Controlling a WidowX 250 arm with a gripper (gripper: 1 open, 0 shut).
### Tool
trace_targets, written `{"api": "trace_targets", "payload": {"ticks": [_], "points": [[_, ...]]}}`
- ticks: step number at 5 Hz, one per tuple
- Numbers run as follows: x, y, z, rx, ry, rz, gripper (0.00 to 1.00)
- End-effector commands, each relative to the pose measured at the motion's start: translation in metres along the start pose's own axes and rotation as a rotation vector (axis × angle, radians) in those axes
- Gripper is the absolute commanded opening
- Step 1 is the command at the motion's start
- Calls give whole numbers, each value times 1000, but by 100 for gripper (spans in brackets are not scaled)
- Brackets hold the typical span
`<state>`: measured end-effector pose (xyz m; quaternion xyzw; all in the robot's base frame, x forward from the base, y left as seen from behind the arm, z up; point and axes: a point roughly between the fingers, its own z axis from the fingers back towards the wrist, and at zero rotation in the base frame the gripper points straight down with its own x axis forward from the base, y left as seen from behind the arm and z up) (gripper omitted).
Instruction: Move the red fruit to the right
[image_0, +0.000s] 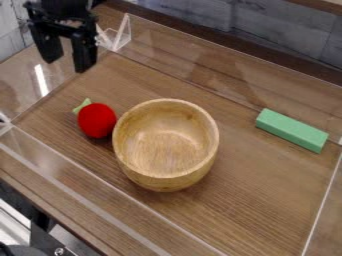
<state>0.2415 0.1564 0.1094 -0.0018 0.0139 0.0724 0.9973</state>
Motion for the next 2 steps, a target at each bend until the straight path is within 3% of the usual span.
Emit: {"api": "trace_targets", "payload": {"ticks": [1, 2], "points": [[-3, -6, -6, 12, -33, 30, 100], [-7, -18, -20, 10, -38, 39, 100]]}}
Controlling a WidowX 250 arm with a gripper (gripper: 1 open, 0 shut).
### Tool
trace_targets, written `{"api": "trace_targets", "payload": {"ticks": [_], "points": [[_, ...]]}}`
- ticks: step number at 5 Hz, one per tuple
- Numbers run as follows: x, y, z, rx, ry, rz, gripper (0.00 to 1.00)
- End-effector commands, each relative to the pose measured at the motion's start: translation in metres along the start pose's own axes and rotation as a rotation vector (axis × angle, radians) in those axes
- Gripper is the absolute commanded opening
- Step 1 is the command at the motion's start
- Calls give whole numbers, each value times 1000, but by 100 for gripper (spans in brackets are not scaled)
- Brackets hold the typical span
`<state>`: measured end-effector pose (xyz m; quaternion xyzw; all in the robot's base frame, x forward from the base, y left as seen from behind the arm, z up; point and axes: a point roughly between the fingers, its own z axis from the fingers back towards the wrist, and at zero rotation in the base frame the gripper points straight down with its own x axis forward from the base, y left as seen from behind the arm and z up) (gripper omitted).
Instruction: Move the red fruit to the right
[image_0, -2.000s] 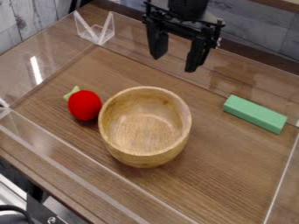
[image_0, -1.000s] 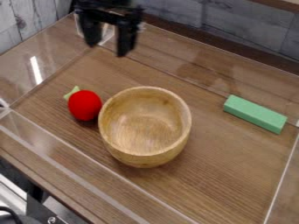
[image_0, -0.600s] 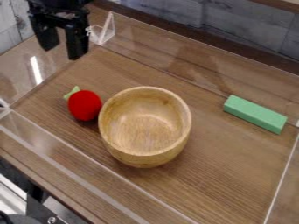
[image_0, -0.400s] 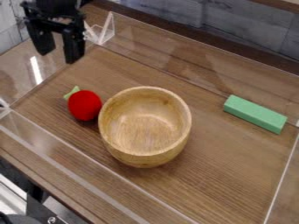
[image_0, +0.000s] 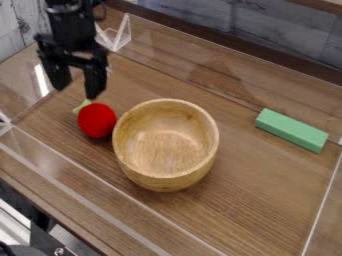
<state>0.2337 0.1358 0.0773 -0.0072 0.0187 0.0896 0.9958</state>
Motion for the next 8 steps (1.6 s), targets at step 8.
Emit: {"api": "trace_targets", "payload": {"ticks": [8], "points": [[19, 18, -38, 32, -142, -31, 100]]}}
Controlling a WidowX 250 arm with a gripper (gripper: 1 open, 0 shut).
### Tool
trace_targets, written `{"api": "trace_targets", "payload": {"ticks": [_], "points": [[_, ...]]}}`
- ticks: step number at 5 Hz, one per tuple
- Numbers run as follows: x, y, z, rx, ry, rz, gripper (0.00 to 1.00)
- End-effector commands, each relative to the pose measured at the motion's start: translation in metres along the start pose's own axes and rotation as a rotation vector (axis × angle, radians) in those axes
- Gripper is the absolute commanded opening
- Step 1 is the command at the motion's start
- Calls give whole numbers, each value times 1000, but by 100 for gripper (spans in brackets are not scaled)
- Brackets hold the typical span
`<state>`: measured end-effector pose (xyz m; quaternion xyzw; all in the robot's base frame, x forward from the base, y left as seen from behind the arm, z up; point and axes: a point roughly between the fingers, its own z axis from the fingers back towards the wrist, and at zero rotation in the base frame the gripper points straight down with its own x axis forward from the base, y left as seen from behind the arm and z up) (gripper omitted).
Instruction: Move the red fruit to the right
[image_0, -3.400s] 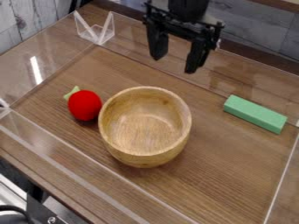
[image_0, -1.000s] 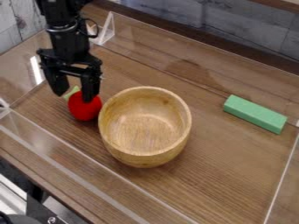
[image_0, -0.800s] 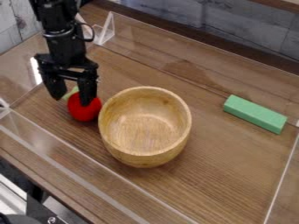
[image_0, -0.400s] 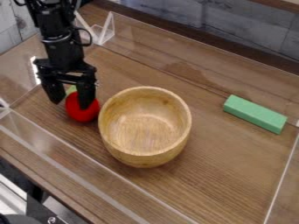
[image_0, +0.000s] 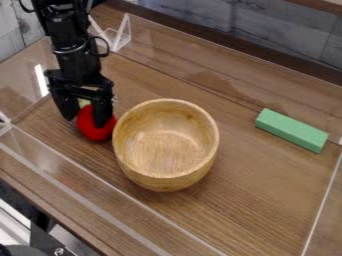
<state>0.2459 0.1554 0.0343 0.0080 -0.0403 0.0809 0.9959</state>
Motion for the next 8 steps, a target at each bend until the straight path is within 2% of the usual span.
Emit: {"api": "trace_targets", "payload": {"ticks": [1, 2, 3, 4, 6, 8], "points": [[10, 18, 9, 16, -30, 2, 100], [16, 35, 14, 19, -38, 20, 100], [9, 26, 10, 22, -36, 39, 0], [2, 18, 9, 25, -34, 58, 0], [12, 43, -12, 17, -40, 39, 0], [17, 61, -6, 5, -45, 6, 0]]}}
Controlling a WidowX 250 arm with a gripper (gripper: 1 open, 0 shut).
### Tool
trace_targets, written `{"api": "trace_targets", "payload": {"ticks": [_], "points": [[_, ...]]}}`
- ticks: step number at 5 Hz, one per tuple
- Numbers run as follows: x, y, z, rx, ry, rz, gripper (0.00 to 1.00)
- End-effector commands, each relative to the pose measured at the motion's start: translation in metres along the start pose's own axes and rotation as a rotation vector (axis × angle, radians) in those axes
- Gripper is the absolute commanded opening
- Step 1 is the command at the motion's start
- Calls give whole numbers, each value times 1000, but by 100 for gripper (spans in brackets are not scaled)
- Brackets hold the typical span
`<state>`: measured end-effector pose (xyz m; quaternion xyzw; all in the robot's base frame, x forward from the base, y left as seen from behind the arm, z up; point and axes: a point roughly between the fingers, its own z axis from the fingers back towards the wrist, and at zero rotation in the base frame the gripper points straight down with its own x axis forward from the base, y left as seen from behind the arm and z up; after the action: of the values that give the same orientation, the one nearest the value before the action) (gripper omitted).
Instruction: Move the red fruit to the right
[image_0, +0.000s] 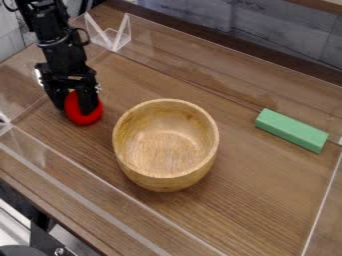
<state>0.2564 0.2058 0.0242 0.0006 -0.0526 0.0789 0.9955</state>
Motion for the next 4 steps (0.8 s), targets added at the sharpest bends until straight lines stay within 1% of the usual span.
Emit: {"api": "trace_targets", "payload": {"ticks": [1, 2, 4], "points": [[-3, 5, 9, 17, -21, -11, 0], [-5, -2, 12, 12, -22, -30, 0], [-16, 0, 2, 1, -22, -81, 0]]}}
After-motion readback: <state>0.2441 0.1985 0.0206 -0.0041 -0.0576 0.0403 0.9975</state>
